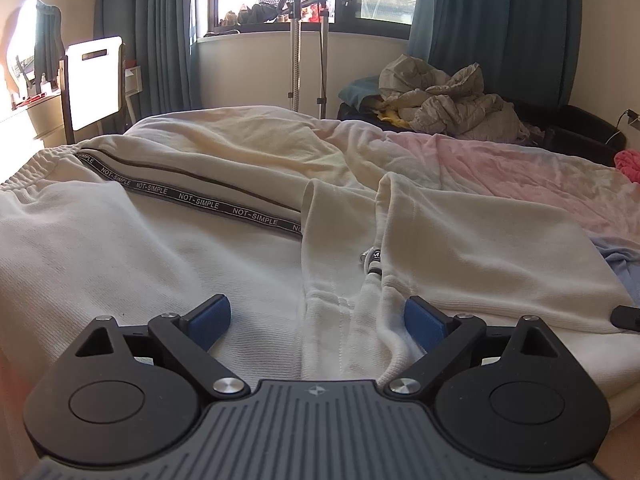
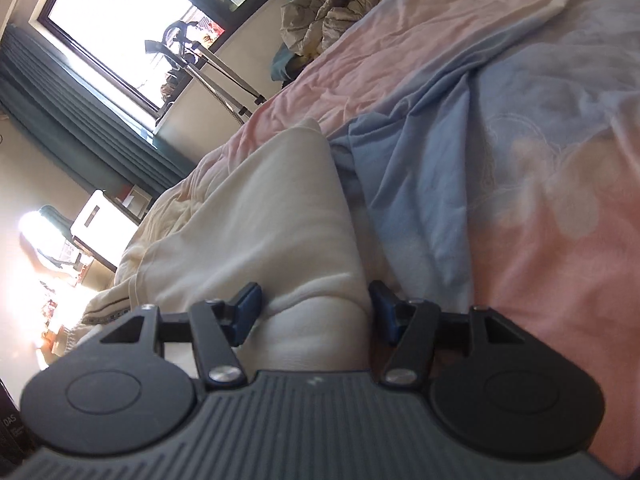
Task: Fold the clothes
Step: 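Move the open right tool over the folded sweatpants to a leg end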
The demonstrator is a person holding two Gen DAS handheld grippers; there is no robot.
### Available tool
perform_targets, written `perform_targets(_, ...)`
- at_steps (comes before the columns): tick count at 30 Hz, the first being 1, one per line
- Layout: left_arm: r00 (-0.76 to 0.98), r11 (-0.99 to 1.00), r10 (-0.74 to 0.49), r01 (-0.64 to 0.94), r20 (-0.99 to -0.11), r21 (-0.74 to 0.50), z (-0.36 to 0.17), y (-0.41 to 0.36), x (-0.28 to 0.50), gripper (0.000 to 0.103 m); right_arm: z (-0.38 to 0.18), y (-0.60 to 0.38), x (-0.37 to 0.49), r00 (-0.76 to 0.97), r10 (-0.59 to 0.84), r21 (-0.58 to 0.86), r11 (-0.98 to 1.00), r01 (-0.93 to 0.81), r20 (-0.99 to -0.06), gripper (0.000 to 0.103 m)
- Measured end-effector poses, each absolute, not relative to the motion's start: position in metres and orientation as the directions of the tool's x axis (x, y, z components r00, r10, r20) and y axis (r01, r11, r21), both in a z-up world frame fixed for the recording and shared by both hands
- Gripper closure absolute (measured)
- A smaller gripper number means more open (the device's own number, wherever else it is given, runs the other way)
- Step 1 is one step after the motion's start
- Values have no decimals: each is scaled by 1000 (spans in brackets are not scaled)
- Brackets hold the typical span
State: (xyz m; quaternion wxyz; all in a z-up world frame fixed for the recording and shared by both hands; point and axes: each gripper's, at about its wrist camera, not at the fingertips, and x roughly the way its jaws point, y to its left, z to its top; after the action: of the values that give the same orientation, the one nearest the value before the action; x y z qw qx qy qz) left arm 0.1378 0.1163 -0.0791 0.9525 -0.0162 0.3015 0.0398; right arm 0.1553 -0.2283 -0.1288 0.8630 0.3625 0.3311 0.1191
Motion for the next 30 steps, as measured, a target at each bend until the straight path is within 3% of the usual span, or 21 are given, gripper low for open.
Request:
perform_targets(8,812,996,71,-91,-579,-5,-80,115,138,8,-115,-236,155,783,571,839,530,-123,-246,41)
perform_targets(13,809,996,68,-89,-584,-8,-81,116,139,7,-133,-230,165,732,557,799,601,-28,-393,44)
perform_targets(16,809,996,68,-91,-584,-9,-81,117,139,7,-134,-225,167,727,547,778,628,-28,-415,43)
perform_targets(18,809,996,69,-93,-584,-10,-81,117,140,7,-128,-221,169,727,551,782,622,-31,-409,40)
perform_targets(23,808,995,73,-98,-585,-12,-81,117,140,7,-105,-223,166,762,605,843,516,-152,-233,39)
perform_targets(30,808,995,74,-99,-584,-10,-81,116,140,7,-131,-225,173,728,586,818,572,-61,-356,40)
